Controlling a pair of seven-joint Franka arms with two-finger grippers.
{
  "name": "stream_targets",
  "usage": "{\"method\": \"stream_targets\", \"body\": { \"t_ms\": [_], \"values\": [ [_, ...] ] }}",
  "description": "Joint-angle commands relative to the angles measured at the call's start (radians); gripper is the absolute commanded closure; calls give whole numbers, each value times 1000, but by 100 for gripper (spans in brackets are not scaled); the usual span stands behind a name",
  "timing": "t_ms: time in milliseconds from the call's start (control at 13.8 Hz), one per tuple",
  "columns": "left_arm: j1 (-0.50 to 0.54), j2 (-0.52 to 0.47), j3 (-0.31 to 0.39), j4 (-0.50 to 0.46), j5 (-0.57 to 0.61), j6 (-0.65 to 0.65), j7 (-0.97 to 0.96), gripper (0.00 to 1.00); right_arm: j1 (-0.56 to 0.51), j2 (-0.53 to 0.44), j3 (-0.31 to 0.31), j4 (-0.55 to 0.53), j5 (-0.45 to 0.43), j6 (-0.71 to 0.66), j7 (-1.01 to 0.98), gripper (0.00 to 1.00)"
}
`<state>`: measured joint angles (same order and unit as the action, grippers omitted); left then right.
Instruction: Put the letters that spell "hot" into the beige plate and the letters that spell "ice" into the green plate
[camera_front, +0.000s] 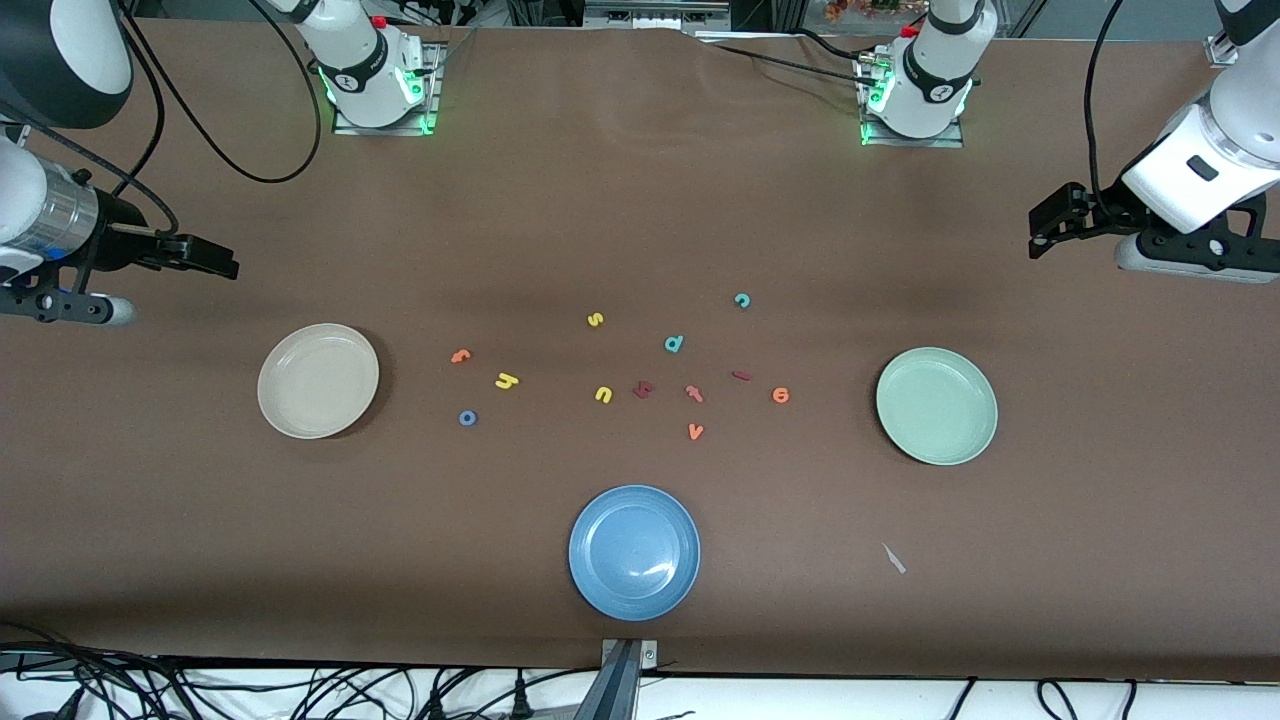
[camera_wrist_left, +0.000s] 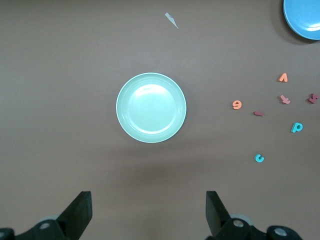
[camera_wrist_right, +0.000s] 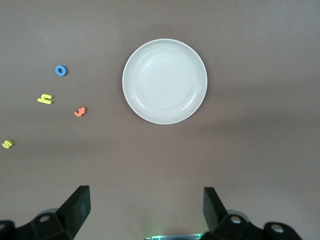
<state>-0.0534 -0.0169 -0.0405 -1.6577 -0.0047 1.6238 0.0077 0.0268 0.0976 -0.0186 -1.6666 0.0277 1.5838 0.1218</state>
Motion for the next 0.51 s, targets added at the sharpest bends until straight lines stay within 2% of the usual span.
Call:
{"method": "stream_targets", "body": {
  "t_ms": [0, 434],
  "values": [
    [1, 14, 2, 33, 14, -24, 26, 0, -8, 8, 5, 19, -6, -18, -1, 0],
    [-3, 14, 2, 33, 14, -24, 23, 0, -8, 8, 5, 19, -6, -18, -1, 0]
  ]
}}
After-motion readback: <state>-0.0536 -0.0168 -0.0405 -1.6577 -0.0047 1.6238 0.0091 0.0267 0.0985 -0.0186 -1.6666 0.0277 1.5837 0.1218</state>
